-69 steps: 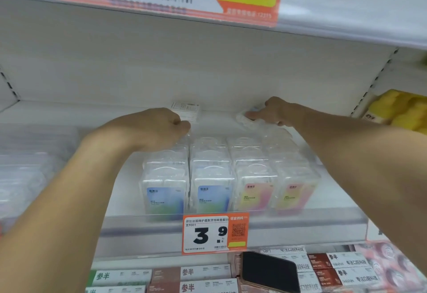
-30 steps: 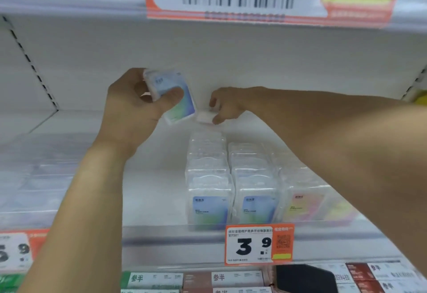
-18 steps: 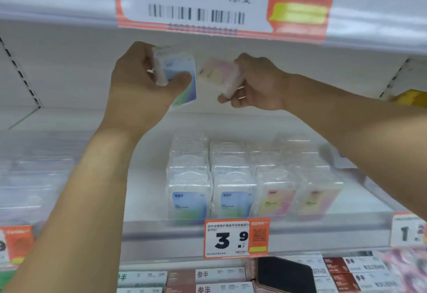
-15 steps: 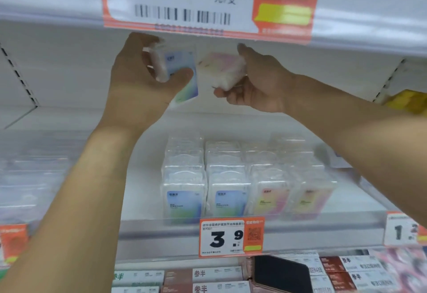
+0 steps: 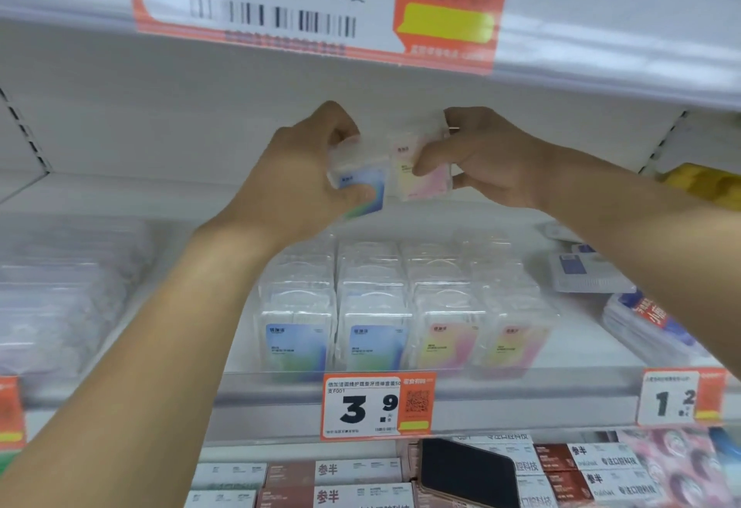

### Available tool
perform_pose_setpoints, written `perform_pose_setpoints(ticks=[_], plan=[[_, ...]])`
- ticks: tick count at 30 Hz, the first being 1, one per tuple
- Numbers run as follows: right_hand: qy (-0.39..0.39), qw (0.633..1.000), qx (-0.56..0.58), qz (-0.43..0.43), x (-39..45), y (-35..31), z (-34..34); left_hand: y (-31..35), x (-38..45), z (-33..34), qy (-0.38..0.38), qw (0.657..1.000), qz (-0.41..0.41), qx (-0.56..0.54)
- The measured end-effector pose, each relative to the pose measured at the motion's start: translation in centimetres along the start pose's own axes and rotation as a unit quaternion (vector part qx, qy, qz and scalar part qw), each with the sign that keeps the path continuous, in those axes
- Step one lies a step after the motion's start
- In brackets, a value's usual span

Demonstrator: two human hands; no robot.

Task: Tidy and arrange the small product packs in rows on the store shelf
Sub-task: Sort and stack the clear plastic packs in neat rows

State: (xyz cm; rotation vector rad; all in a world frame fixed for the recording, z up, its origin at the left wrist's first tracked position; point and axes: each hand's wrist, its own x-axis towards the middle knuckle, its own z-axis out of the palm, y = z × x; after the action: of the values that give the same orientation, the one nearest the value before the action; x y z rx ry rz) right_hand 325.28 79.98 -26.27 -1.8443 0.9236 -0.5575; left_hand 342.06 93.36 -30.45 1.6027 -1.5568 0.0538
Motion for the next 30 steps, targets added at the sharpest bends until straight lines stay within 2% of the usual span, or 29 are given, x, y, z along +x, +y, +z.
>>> perform_pose_setpoints(ticks=[3, 8, 16, 21, 27, 30], plan=[[-0.003, 0.997, -0.079, -0.014, -0.2, 0.5, 0.0, -0.4, -0.1, 0.5, -0.048, 0.999, 0.001, 0.018], [-0.062, 0.982, -0.175, 0.011, -0.2, 1.4, 0.0, -0.4, -0.1, 0.7, -0.121, 0.991, -0.009, 0.058], [-0.137, 0.971, -0.189, 0.049, -0.2, 2.8, -0.3, -0.2, -0.3, 1.0, -0.194, 0.980, -0.030, 0.036], [-0.206, 0.959, -0.182, 0.063, -0.7, 3.4, -0.3, -0.6, -0.5, 0.5, -0.297, 0.947, -0.121, -0.013], [-0.211, 0.958, -0.183, 0.060, -1.0, 3.3, -0.9, -0.2, -0.6, 0.5, -0.270, 0.952, -0.145, -0.011], [-0.206, 0.953, -0.218, 0.054, -1.3, 3.4, -1.0, -0.1, -0.6, 0.6, -0.249, 0.955, -0.158, 0.045]])
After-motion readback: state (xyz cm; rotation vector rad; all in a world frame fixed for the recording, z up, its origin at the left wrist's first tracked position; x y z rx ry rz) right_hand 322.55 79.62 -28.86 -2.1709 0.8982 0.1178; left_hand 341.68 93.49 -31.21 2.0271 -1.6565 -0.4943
